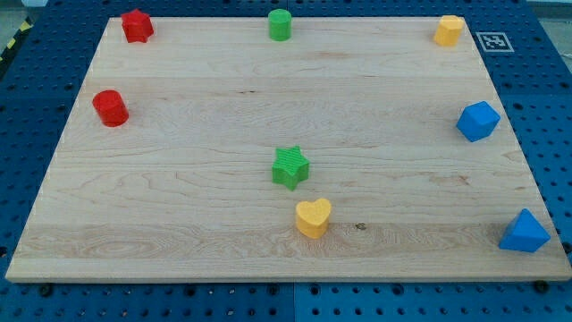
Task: Push the blue triangle towards the center right
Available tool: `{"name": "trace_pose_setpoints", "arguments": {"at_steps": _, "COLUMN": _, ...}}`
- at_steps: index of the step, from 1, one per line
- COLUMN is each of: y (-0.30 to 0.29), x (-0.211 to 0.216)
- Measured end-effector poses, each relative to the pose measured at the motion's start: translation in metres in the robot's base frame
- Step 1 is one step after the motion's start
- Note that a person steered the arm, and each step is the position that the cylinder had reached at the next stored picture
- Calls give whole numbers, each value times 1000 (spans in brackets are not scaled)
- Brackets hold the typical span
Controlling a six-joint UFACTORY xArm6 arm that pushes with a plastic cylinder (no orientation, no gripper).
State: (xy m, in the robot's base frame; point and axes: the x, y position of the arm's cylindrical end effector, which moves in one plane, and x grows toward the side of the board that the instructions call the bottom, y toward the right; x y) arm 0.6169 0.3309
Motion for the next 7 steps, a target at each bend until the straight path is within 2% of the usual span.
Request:
{"name": "trace_pose_setpoints", "arguments": {"at_steps": 1, "y": -14, "x": -3}}
{"name": "trace_pose_setpoints", "arguments": {"at_steps": 3, "y": -81, "x": -16}}
{"name": "trace_pose_setpoints", "arguments": {"at_steps": 5, "y": -96, "x": -47}}
{"name": "trace_pose_setpoints", "arguments": {"at_steps": 7, "y": -150, "x": -50}}
